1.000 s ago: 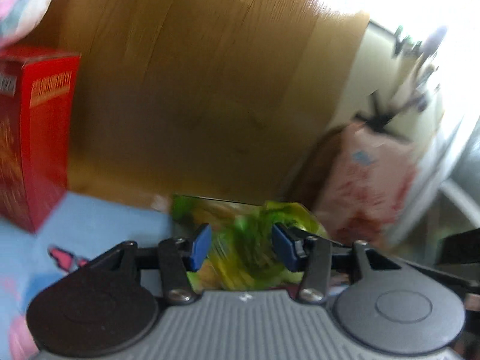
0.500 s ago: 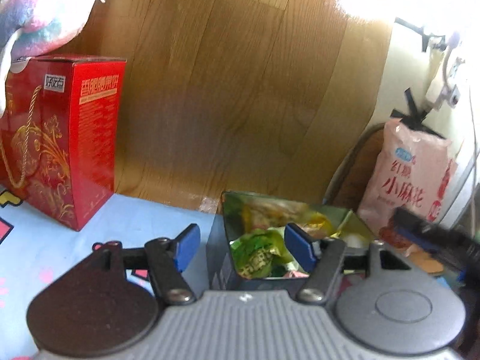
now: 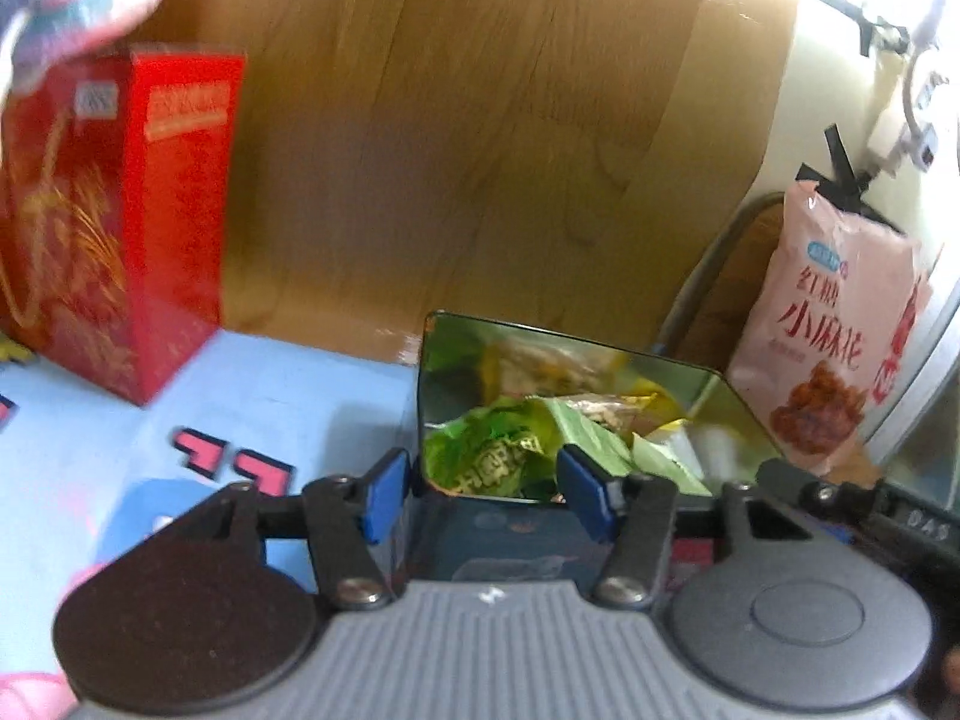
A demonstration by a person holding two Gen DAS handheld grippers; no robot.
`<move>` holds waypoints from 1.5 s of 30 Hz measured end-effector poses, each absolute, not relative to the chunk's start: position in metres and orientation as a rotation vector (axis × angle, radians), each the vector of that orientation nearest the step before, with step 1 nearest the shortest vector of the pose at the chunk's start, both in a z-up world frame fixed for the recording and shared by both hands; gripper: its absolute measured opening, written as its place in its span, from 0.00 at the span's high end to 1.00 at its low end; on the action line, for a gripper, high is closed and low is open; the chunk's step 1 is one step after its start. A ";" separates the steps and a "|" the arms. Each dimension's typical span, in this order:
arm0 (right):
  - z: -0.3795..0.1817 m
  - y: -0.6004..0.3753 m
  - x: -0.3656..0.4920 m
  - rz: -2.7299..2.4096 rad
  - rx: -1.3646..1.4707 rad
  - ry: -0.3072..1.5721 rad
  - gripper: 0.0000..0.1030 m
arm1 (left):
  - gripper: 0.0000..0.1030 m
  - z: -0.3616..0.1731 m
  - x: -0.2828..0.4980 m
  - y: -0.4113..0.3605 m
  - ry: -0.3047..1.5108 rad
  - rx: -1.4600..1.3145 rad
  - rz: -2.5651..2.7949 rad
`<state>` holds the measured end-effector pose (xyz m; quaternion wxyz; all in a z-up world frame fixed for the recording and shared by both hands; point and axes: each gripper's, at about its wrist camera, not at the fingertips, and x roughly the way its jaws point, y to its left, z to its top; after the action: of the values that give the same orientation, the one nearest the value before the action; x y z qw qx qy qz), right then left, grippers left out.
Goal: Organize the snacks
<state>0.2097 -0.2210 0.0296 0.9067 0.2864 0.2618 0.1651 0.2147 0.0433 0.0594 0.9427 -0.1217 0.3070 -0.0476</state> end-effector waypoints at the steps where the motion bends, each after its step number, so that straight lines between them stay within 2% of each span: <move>1: 0.030 -0.219 0.208 0.350 0.596 0.544 0.43 | 0.47 0.060 0.210 0.046 0.621 -0.250 -0.096; 5: 0.024 -0.218 0.195 0.365 0.599 0.543 0.43 | 0.45 0.062 0.187 0.056 0.602 -0.268 -0.116; 8: 0.028 -0.225 0.179 0.377 0.599 0.531 0.44 | 0.32 0.067 0.165 0.065 0.582 -0.296 -0.116; 11: 0.032 -0.242 0.147 0.345 0.648 0.453 0.44 | 0.31 0.067 0.132 0.074 0.545 -0.337 -0.134; 14: 0.021 -0.248 0.121 0.414 0.701 0.490 0.50 | 0.34 0.054 0.109 0.072 0.591 -0.389 -0.222; 16: 0.009 -0.237 0.119 0.466 0.671 0.574 0.62 | 0.37 0.039 0.099 0.065 0.650 -0.424 -0.285; 20: -0.014 -0.215 0.133 0.508 0.667 0.708 0.66 | 0.56 0.010 0.097 0.051 0.790 -0.502 -0.362; 23: -0.022 -0.199 0.133 0.538 0.648 0.752 0.71 | 0.62 0.006 0.088 0.045 0.785 -0.462 -0.349; 25: -0.021 -0.190 0.127 0.576 0.632 0.772 0.81 | 0.62 0.007 0.083 0.048 0.794 -0.473 -0.346; 26: -0.021 -0.186 0.122 0.592 0.624 0.783 0.83 | 0.62 0.006 0.081 0.051 0.795 -0.479 -0.346; 34: -0.024 -0.182 0.072 0.689 0.681 0.799 0.83 | 0.62 0.005 0.052 0.064 0.758 -0.517 -0.333; 39: -0.022 -0.179 0.055 0.737 0.728 0.815 0.87 | 0.62 0.009 0.043 0.074 0.739 -0.551 -0.299; 45: 0.014 -0.177 0.063 0.752 0.721 0.717 0.88 | 0.62 0.051 0.065 0.073 0.649 -0.509 -0.331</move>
<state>0.0629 -0.1768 0.0142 0.8067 0.3368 0.3350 0.3516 0.0646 0.0726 0.0511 0.9028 -0.2464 0.3139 -0.1601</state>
